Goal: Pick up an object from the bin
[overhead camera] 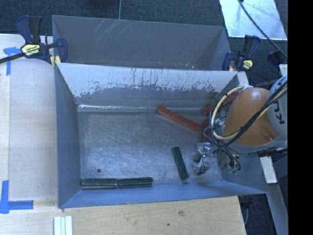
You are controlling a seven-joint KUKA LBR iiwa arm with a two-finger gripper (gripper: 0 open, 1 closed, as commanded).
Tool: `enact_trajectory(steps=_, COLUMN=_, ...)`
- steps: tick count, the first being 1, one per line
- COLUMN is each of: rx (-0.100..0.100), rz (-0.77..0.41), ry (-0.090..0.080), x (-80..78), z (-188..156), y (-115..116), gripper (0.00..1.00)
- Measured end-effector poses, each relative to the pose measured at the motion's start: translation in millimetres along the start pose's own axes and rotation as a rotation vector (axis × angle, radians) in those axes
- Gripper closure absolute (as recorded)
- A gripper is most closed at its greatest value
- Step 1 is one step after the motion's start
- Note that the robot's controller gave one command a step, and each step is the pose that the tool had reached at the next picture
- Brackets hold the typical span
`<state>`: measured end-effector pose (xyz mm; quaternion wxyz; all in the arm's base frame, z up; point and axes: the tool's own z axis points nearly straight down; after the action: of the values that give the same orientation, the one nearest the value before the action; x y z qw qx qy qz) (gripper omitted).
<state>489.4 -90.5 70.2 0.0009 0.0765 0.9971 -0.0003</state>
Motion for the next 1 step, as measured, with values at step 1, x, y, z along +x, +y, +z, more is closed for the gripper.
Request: enact_trajectory(steps=1, rx=0.000, rz=0.000, ry=0.001, x=0.2, z=0.3, y=0.0, gripper=0.00)
